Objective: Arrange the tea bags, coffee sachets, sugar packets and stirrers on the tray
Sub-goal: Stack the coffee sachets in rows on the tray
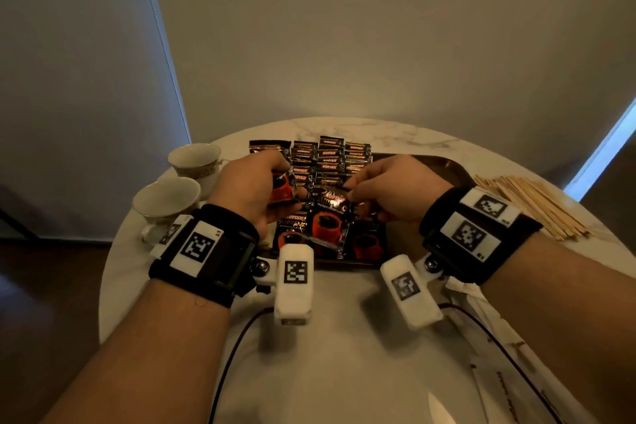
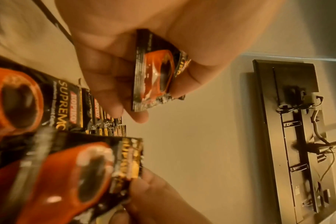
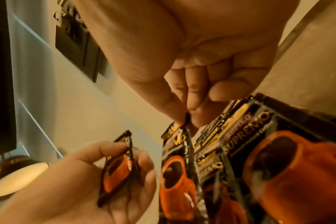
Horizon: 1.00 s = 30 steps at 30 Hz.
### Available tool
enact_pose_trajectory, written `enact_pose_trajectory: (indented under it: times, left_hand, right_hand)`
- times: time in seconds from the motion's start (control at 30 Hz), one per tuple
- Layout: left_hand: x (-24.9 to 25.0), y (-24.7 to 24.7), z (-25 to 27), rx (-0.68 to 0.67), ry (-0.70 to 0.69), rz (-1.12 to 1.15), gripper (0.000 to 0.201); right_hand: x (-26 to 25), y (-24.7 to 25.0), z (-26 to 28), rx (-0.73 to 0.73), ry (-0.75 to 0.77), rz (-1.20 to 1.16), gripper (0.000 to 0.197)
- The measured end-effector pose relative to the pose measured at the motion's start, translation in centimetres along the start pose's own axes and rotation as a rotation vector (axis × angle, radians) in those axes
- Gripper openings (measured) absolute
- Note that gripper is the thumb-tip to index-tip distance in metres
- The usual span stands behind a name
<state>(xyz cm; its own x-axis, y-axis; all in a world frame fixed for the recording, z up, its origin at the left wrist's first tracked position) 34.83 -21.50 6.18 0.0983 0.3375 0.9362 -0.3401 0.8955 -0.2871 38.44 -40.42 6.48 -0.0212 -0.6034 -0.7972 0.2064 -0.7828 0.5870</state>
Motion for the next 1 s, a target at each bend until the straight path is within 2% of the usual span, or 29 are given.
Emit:
enact_pose_trajectory:
  times: [0.2, 0.5, 0.77, 1.0]
  left_hand:
    - [-0.3, 0.2, 0.1, -0.045, 0.043, -0.068, 0.007]
    - [0.0, 0.3, 0.5, -0.071, 0.084, -0.093, 0.004]
    - [0.0, 0.2, 0.5, -0.070, 0.125, -0.115, 0.005]
    - [-0.2, 0.0, 0.7, -0.096, 0.166, -0.124, 0.005]
  right_hand:
    - [-0.6, -1.2, -1.0, 0.052, 0.028, 0.223, 0.004]
    - [-0.9, -2.1, -1.5, 0.076, 0.004, 0.260, 0.010]
    - [-0.9, -2.3, -1.8, 0.080, -0.018, 0.351, 0.005]
    - [-0.7, -2.4, -1.8, 0.083, 0.008, 0.361, 0.013]
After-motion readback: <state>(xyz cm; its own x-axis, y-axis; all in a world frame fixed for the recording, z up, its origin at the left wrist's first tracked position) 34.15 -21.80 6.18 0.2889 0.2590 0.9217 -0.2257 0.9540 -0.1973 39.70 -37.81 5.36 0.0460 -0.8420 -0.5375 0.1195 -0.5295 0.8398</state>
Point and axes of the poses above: each hand's wrist, its own z-axis away from the middle knuckle, its own y-axis out of the back of the hand, x = y × z, the point moved 1 cm from there along -z, towards the middle knuckle, and after that the axes turned 5 degrees about z, right-handed, at the moved point
